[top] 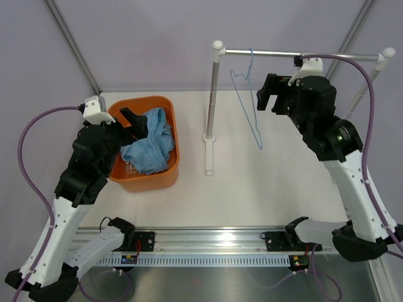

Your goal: Remove the shorts from the hanger

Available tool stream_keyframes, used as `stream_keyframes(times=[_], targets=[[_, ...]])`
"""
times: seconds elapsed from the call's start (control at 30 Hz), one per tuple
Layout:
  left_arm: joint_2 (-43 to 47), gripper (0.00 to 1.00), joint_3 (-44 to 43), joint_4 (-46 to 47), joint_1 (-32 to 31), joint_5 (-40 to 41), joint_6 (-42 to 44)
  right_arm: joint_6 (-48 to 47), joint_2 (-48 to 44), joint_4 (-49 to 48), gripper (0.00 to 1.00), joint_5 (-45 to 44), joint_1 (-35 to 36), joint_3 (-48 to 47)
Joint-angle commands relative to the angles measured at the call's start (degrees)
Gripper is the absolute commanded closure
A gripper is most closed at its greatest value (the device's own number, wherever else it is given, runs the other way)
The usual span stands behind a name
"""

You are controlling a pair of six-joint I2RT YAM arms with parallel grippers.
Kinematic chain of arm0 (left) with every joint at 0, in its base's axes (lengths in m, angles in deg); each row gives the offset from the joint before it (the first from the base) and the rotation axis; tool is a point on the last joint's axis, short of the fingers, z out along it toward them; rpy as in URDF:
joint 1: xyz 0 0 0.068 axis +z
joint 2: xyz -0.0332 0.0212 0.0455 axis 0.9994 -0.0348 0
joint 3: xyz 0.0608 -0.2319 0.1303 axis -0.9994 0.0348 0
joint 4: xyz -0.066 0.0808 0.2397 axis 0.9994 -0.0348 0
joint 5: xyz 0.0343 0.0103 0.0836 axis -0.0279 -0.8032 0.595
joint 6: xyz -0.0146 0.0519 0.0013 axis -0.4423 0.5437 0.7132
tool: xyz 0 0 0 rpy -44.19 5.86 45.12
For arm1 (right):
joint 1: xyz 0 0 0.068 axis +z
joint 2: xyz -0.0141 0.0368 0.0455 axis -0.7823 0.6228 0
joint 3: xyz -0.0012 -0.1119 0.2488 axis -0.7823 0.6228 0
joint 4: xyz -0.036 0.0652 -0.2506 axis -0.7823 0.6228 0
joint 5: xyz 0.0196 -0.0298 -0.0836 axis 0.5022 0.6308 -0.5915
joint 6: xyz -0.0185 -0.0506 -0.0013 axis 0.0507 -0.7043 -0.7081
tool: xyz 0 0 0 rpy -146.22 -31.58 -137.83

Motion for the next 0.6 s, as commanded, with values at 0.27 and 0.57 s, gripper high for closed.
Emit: stream_keyframes(times=[0.27,0.57], targets=[[7.0,0.01,7.4,-1.7,-0.1,-7.1,7.5,6.3,-19.1,-6.7,0.0,-1.7,-0.2,21.3],[7.2,0.01,10.5,0.5,-0.2,-8.7,8.3,5.9,-23.7,-11.1,0.0,-3.5,-0.1,27.8]])
